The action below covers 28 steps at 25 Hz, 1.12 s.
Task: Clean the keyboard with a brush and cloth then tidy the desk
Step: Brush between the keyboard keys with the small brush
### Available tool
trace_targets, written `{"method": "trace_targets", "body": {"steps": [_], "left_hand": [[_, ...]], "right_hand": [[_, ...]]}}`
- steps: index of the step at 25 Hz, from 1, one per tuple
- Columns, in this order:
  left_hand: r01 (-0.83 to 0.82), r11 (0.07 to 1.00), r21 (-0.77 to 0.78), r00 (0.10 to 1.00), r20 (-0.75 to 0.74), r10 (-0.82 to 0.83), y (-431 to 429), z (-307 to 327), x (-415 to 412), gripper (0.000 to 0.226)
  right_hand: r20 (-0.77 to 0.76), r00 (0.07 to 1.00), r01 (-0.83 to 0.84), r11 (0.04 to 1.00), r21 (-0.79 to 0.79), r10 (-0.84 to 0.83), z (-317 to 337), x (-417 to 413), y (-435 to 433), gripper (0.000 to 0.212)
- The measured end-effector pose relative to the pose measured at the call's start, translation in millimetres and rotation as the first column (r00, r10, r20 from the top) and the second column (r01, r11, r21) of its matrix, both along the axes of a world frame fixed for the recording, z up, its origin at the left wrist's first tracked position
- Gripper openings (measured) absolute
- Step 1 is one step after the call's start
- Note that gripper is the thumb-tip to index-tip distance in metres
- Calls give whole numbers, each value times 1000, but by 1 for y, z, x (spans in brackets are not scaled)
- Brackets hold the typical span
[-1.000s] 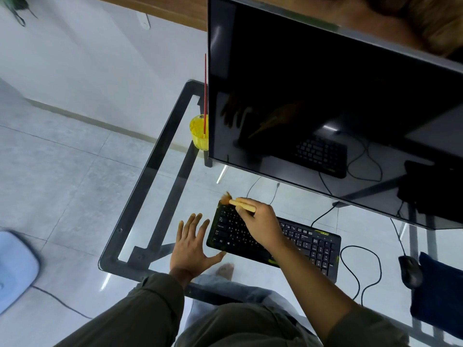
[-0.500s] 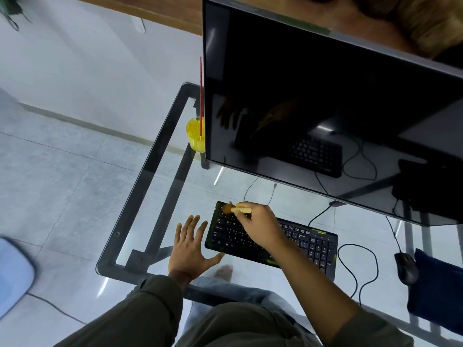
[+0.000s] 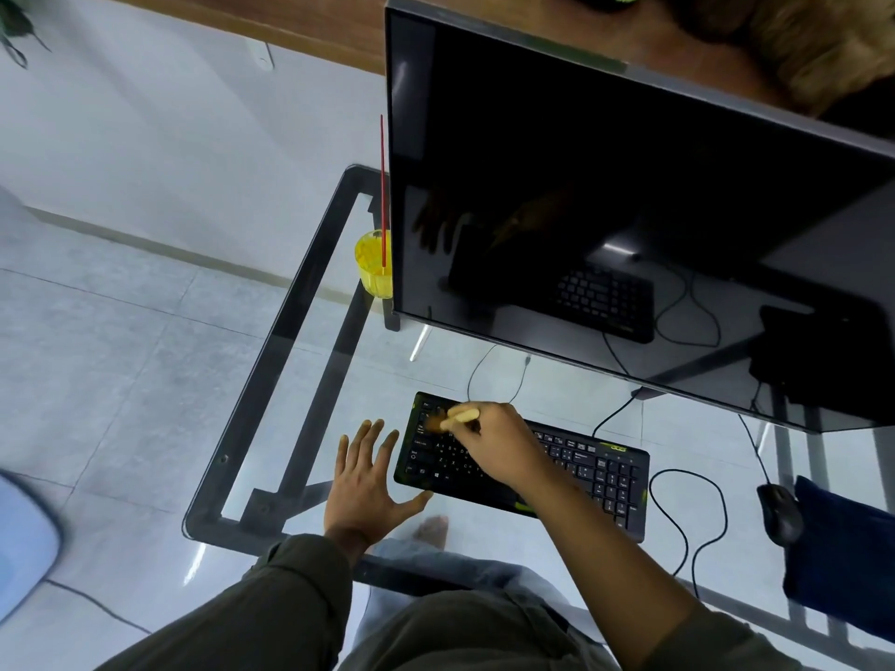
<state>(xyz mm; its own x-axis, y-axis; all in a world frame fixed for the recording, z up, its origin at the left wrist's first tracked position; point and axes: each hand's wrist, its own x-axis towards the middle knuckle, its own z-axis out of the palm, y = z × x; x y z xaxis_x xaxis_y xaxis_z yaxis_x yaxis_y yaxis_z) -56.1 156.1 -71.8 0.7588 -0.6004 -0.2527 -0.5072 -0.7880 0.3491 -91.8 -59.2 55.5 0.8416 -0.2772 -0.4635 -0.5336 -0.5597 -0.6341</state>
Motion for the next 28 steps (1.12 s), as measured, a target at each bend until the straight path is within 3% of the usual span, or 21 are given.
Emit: {"method": "trace_targets", "body": {"steps": [2,5,8,11,15,18,21,24,28], "left_hand": [[-7,1000,1,1000,-2,7,1,0,1,104],[-3,1000,-15,1000,4,3,1,-1,1,103],[0,1000,-5,1000,-1,0,-1,1,1,103],[-4,1000,-5,1000,13,4,0,0,1,103],[-3,1000,-9,1000,14,3,2,0,0,103],[0,1000,-16,1000,16,0,0,0,0,102],[-6,1000,-5,1000,16,6,2,-1,0,103],[-5,1000,-6,1000,17,5,0,-2,0,103],[-7,1000,-3,1000,13,7,3,-3,0,103]], "right_hand": [[-39,998,-56,998,31,57,0,-1,3,20],[37,998,46,999,-16,-45,1,-3,2,25],[-61,995,-75,996,42,77,-2,-5,4,22],[30,999,35,999,-9,-35,-2,-5,5,27],[-41,995,-89,994,56,91,-1,-6,6,24],[68,996,57,998,13,-58,-1,-6,4,27],[-25,997,-66,995,75,68,-1,-7,9,27],[70,995,64,997,35,-67,-2,-10,6,28],[-22,996,-81,992,96,83,-1,-12,8,27]]}}
